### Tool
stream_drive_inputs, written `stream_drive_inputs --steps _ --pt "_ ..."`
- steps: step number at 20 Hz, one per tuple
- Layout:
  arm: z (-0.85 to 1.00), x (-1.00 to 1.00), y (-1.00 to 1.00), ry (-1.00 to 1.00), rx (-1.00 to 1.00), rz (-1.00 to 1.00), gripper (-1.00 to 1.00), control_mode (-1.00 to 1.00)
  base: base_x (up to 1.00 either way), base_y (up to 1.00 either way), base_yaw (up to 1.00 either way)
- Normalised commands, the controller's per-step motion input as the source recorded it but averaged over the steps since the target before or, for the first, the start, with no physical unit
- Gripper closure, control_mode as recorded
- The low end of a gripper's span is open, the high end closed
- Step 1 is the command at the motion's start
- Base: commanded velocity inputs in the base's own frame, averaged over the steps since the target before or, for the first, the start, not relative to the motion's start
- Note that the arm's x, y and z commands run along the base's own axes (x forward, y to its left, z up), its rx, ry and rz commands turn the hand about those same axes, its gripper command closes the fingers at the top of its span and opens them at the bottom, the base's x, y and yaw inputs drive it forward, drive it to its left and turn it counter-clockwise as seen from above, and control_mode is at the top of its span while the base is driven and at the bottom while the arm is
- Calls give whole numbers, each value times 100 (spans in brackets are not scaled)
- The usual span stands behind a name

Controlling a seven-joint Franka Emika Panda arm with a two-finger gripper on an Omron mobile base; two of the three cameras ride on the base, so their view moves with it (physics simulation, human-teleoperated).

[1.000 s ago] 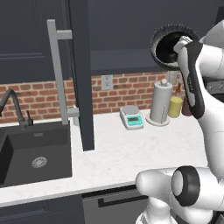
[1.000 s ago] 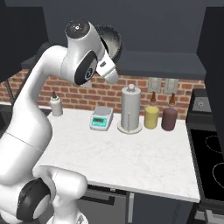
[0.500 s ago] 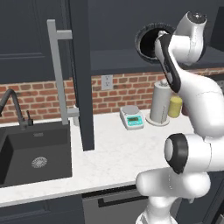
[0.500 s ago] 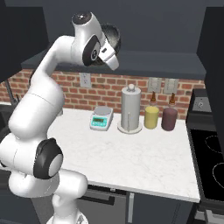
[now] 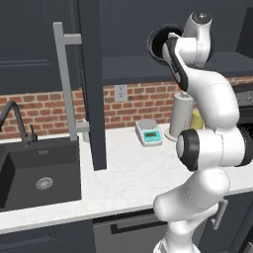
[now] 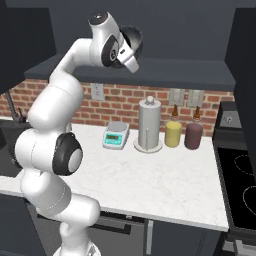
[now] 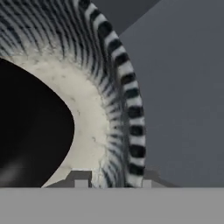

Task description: Pick up the bowls on the counter and stack them on top of one another in the open cabinet. Place the smaller bowl on top of the larger bowl.

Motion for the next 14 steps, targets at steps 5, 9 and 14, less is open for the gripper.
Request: stream_drive_inputs --steps 5,9,14 --pt "0 -62 -7 -23 0 0 -100 -100 0 0 0" --pt "-16 -100 -17 -39 1 0 -100 -100 0 0 0" --pt "-51 -100 -26 -49 5 0 -100 -100 0 0 0"
